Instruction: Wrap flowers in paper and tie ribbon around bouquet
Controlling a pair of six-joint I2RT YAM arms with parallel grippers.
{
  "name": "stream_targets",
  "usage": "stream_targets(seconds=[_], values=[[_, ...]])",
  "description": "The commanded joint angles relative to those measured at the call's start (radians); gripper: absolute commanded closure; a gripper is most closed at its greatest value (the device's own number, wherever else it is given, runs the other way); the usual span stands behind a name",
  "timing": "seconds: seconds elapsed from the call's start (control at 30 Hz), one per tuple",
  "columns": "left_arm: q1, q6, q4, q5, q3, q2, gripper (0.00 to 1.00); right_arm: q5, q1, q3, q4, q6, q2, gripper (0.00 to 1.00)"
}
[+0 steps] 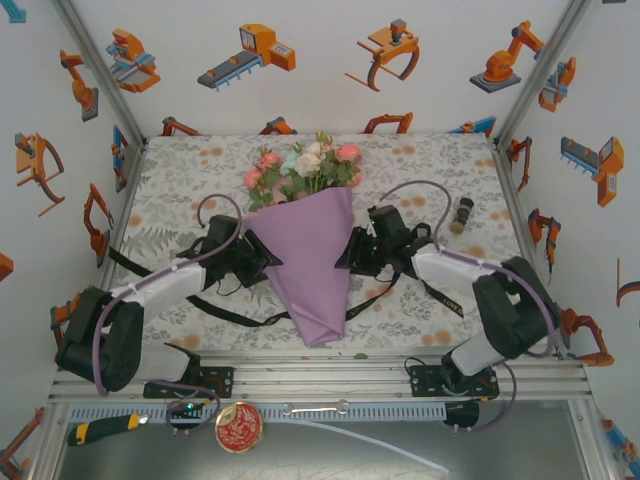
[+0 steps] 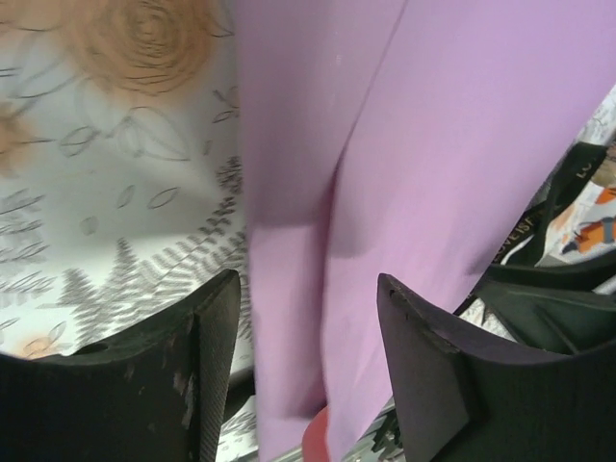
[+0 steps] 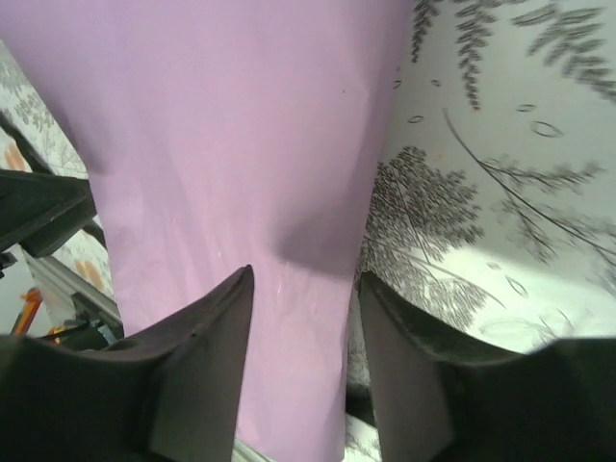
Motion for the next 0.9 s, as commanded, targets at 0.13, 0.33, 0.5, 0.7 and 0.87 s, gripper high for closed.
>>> stream_targets(seconds=[0.13,0.33,0.5,0.7,0.87], values=[[0.116,0.091,-0.414,-0.264,0.068,-0.308,0.42,0.328,-0.174,-0.001,-0.27,-0.046,-0.307,0.44],[0.264,0.052,-0.595,-0.25,0.013,-0.478,0.42,0.337,-0.333,-0.099,-0.342,0.012,-0.396,0.45],[0.302,-0.039,-0.714,-0.247,-0.041,-0.543,0.43,0.35,-0.359,-0.127,-0.304,-0.199,-0.314,0.42],[0.302,-0.186,-0.769,-0.248,-0.116,-0.605,0.44,0.258,-0.392,-0.083,-0.279,-0.323,-0.147,0.61],[0.303,-0.273,-0.75,-0.329,-0.153,-0.621,0.38,0.22,-0.392,-0.077,-0.244,-0.341,-0.211,0.95]])
